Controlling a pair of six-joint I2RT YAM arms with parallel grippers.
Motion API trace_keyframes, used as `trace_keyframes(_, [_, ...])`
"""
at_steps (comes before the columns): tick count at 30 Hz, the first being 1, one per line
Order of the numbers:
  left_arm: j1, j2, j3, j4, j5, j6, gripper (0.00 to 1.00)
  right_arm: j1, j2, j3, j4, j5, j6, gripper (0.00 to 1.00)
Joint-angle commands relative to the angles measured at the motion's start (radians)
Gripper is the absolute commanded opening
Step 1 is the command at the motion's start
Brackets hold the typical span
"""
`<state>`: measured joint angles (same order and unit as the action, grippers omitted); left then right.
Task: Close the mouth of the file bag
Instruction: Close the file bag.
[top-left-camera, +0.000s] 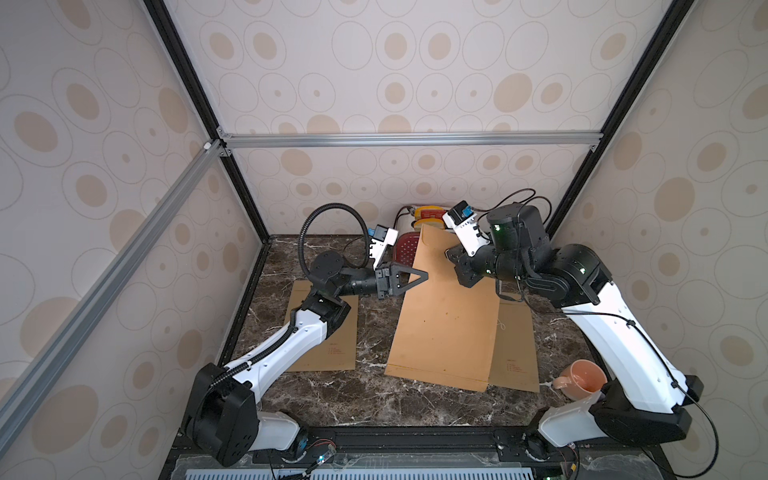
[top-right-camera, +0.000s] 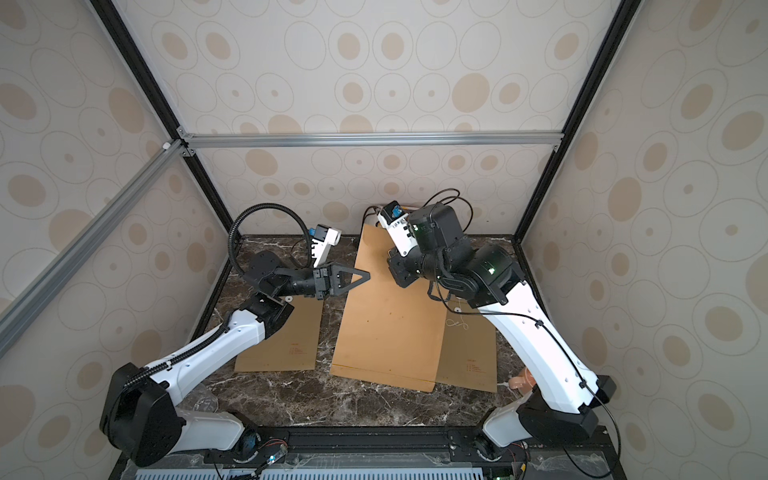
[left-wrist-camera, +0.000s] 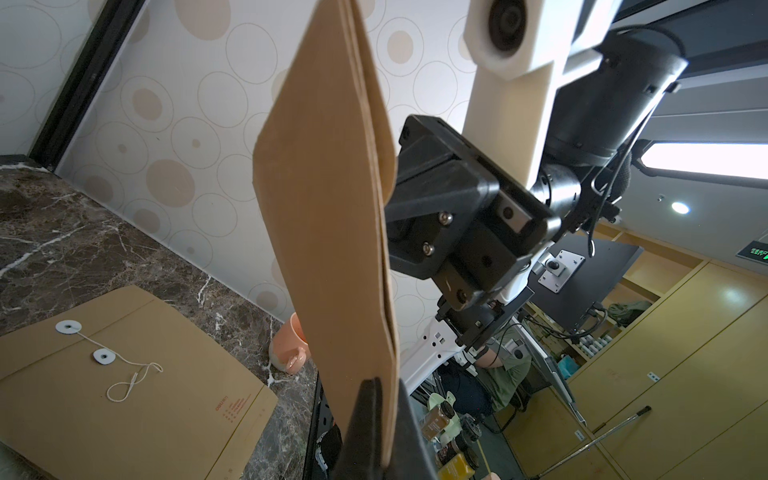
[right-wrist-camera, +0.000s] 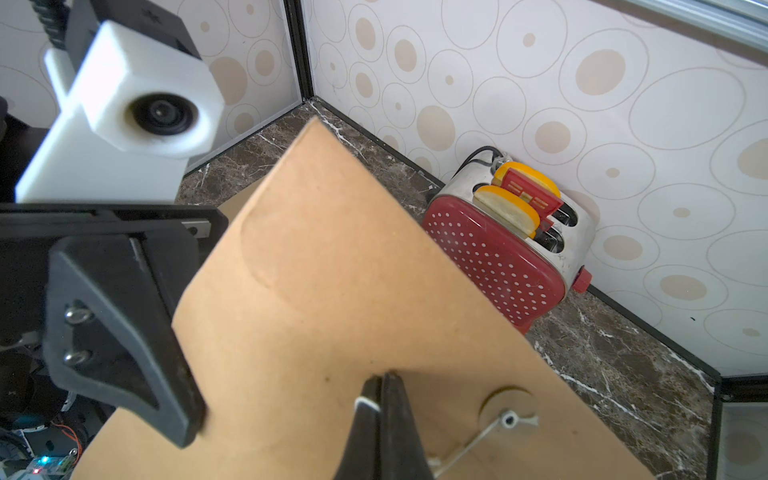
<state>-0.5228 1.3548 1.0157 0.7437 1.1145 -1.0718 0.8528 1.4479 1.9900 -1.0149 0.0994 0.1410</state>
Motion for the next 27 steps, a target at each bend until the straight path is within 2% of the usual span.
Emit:
trace_keyframes(1, [-0.009, -0.026, 0.018, -0.005, -0.002, 0.042, 0.0, 0.013, -0.021, 0.007, -0.031, -0.031, 0.04, 0.0])
trace_keyframes(7, [-0.008, -0.027, 0.023, -0.027, 0.002, 0.059, 0.0, 0.017, -0.022, 0.022, -0.094, -0.051, 0.07, 0.0])
trace_keyframes(17, [-0.009, -0.047, 0.033, -0.127, -0.01, 0.138, 0.0, 0.017, 0.047, 0.146, -0.294, -0.031, 0.102, 0.0])
trace_keyframes(22, [-0.009, -0.06, 0.038, -0.176, -0.015, 0.177, 0.0, 0.016, 0.121, 0.272, -0.442, 0.053, 0.11, 0.0])
trace_keyframes(27, [-0.008, -0.069, 0.043, -0.207, -0.015, 0.2, 0.0, 0.016, 0.128, 0.289, -0.463, 0.055, 0.123, 0.0])
